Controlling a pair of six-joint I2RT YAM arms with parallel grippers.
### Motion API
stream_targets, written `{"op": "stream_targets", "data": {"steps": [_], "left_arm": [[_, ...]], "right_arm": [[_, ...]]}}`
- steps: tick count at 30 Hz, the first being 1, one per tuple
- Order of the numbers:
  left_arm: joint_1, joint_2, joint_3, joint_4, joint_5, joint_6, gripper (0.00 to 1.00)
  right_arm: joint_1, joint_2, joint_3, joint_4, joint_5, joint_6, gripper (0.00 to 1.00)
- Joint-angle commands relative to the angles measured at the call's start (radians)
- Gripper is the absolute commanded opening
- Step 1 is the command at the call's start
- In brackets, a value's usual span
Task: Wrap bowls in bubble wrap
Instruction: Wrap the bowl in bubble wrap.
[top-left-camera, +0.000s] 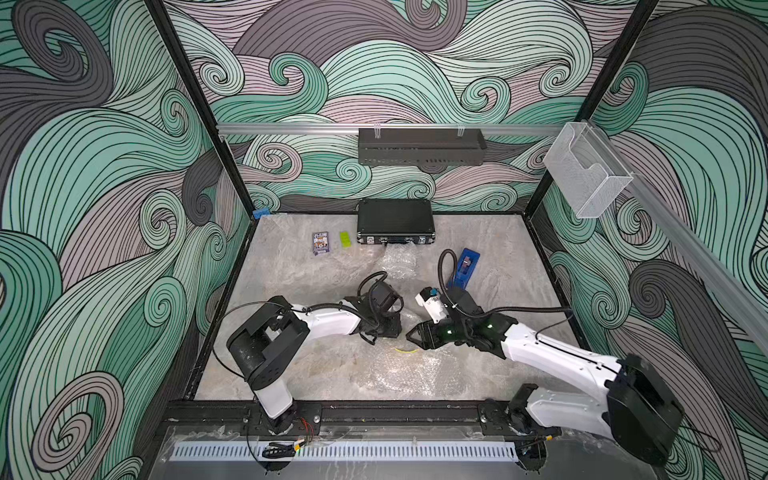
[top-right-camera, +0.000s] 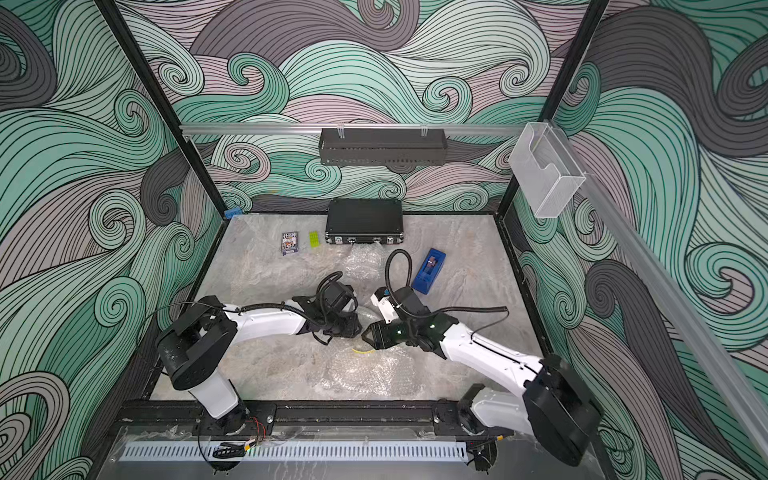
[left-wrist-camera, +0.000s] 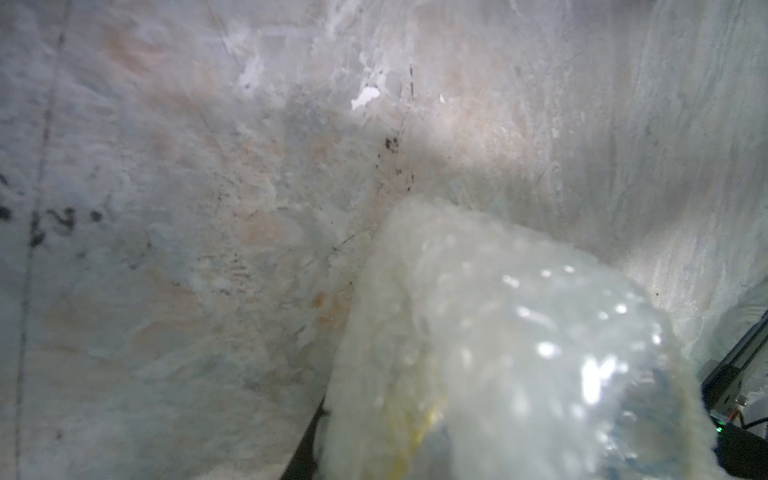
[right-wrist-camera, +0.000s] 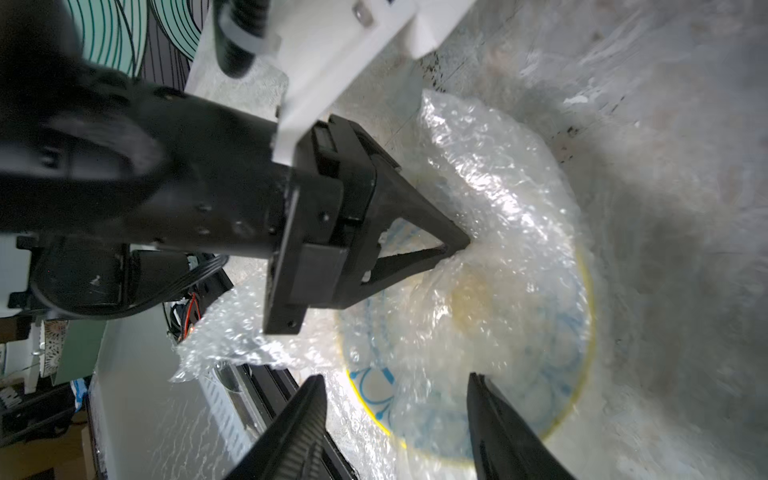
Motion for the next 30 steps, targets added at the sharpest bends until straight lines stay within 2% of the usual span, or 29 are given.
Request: {"op": "stream_targets", "data": {"steps": [1, 3, 7, 10, 15, 18, 21, 30], "left_arm": [[0.014, 0.0, 0.037, -0.077, -0.079, 0.014, 0.27], [0.024, -0.008, 0.051, -0.091, -0.095, 0.027, 0.25], [0.069, -0.019, 0.078, -0.105, -0.104, 0.078, 0.21], [0.098, -0.007, 0.089, -0.1, -0.101, 0.11, 0.19], [0.116, 0.021, 0.072, -0.06, -0.063, 0.135, 0.17], [0.121, 0.015, 0.063, -0.061, -0.065, 0.141, 0.16], [0.123, 0.011, 0.059, -0.065, -0.065, 0.143, 0.15], [0.124, 0.015, 0.04, -0.046, -0.053, 0.143, 0.15]], "right_arm": [[-0.023, -0.061, -0.021, -0.075, 0.1, 0.018, 0.6], [-0.055, -0.095, -0.025, -0.112, 0.129, 0.034, 0.62], [-0.175, -0.147, -0.06, -0.152, 0.148, 0.088, 0.72], [-0.249, -0.162, -0.087, -0.205, 0.11, 0.106, 0.74], [-0.265, -0.154, -0.171, -0.136, -0.008, 0.131, 0.81], [-0.266, -0.118, -0.185, -0.142, -0.092, 0.152, 0.81], [-0.266, -0.157, -0.236, -0.11, -0.157, 0.165, 0.8], [-0.266, -0.338, -0.318, -0.055, -0.188, 0.191, 0.64]]}}
